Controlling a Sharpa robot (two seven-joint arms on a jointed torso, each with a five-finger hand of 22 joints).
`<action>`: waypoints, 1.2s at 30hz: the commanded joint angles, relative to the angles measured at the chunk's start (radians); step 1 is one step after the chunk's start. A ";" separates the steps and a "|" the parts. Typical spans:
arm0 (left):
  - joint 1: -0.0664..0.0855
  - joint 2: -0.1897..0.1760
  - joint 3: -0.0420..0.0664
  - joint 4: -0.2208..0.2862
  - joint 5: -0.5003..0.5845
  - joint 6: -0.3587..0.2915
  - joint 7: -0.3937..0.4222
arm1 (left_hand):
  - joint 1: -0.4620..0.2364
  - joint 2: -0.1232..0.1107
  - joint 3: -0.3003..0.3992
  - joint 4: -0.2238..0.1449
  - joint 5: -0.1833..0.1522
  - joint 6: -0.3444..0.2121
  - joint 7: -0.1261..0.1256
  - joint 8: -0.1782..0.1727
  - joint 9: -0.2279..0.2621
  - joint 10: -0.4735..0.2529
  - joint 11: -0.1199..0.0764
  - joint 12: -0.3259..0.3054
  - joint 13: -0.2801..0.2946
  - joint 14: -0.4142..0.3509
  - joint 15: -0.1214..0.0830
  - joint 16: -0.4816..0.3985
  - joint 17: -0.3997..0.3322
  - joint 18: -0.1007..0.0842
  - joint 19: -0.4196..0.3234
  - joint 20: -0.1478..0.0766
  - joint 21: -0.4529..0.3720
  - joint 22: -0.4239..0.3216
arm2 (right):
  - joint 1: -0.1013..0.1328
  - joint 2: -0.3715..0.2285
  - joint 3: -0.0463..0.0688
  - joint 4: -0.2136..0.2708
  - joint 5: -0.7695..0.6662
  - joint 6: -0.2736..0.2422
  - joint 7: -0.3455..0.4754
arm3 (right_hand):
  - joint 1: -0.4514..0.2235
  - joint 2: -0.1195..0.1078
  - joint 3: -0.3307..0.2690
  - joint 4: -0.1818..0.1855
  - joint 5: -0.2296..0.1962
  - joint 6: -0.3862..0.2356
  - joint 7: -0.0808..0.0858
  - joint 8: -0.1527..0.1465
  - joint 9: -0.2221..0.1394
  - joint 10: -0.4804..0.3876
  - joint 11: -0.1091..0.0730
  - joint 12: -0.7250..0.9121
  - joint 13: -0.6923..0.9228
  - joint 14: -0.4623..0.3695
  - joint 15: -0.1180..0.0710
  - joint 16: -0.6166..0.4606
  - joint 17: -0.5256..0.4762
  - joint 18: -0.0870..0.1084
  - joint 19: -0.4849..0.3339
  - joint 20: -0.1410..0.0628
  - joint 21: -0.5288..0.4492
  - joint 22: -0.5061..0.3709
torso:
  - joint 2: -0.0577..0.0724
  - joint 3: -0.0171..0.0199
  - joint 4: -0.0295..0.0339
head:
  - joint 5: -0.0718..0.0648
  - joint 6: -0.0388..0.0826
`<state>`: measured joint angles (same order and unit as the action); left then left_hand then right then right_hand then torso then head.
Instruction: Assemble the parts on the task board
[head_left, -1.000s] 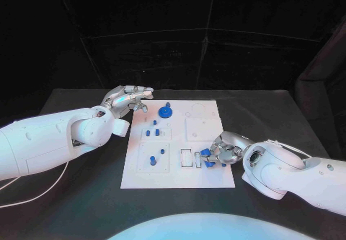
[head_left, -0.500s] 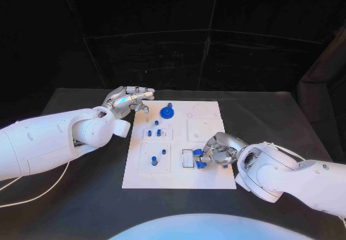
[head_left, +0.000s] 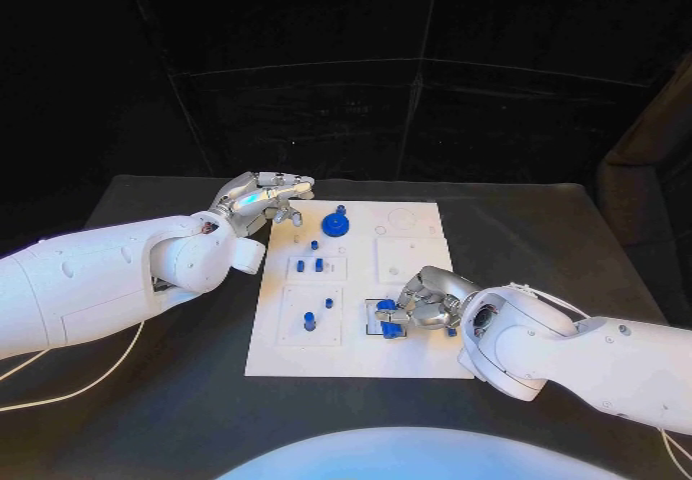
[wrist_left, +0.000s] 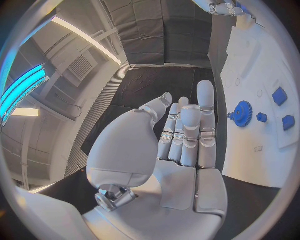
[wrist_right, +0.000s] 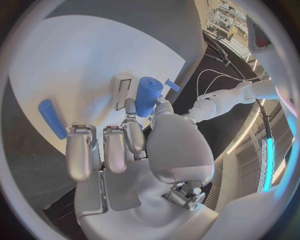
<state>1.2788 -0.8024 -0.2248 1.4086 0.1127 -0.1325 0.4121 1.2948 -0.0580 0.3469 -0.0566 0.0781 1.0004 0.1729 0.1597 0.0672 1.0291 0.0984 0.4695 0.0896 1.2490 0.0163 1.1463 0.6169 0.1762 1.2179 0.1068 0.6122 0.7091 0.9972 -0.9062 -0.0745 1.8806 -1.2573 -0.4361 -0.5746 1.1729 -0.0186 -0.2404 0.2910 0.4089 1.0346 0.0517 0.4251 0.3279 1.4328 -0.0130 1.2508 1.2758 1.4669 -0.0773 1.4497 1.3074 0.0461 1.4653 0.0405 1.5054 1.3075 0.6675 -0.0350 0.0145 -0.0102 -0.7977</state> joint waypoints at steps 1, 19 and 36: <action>0.001 0.001 0.001 0.002 -0.004 0.012 0.004 | 0.007 0.004 -0.002 -0.006 0.004 -0.006 0.000 0.007 0.001 -0.007 -0.003 0.004 -0.001 -0.007 -0.002 -0.002 0.000 0.006 -0.003 0.007 -0.006 -0.001 | 0.002 0.005 0.001 -0.004 -0.021 0.003 -0.034 | -0.031 -0.016 -0.011 0.000 -0.105 -0.005 0.004 0.001 0.004 -0.003 -0.006 -0.009 -0.005 0.057 -0.005 -0.006 0.009 -0.015 0.029 -0.010 -0.003 0.143 | 0.000 0.0004 -0.0009 | 0.002 -0.001; 0.001 0.003 0.001 0.001 -0.004 0.012 0.003 | 0.007 0.004 -0.002 -0.006 0.004 -0.006 0.000 0.007 0.001 -0.007 -0.003 0.004 -0.001 -0.007 -0.002 -0.002 0.000 0.006 -0.003 0.007 -0.006 -0.001 | 0.002 0.033 0.001 -0.018 -0.061 -0.038 -0.045 | -0.088 -0.061 0.037 0.005 -0.211 -0.018 0.007 0.004 0.028 -0.014 -0.003 -0.042 -0.023 0.053 -0.002 -0.019 -0.009 -0.012 0.021 -0.007 -0.012 0.130 | 0.000 0.0012 -0.0025 | 0.003 0.000; 0.001 0.006 0.001 -0.005 -0.004 0.013 0.004 | 0.007 0.004 -0.002 -0.006 0.004 -0.006 0.000 0.007 0.001 -0.007 -0.003 0.004 -0.001 -0.007 -0.002 -0.002 0.000 0.006 -0.003 0.007 -0.006 -0.001 | 0.002 0.020 0.001 -0.005 -0.092 -0.006 0.048 | 0.062 -0.049 0.081 -0.038 -0.189 -0.017 0.002 0.019 0.058 -0.014 -0.007 -0.053 -0.022 0.055 -0.006 -0.021 -0.007 -0.011 0.020 -0.010 -0.016 0.127 | -0.001 0.0023 -0.0032 | 0.001 -0.001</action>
<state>1.2789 -0.7977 -0.2247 1.4039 0.1124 -0.1318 0.4113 1.2948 -0.0580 0.3469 -0.0566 0.0781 1.0004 0.1729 0.1597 0.0672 1.0291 0.0984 0.4694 0.0896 1.2490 0.0163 1.1463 0.6170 0.1762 1.2179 0.1067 0.6122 0.7093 0.9974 -0.8846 -0.0742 1.8722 -1.3317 -0.4592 -0.5726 1.2173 -0.0687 -0.1601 0.2616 0.2160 1.0233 0.0558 0.4378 0.3838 1.4218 -0.0161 1.2001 1.2527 1.4669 -0.0772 1.4337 1.2988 0.0462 1.4689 0.0370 1.4934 1.3074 0.6663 -0.0331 0.0116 -0.0092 -0.7988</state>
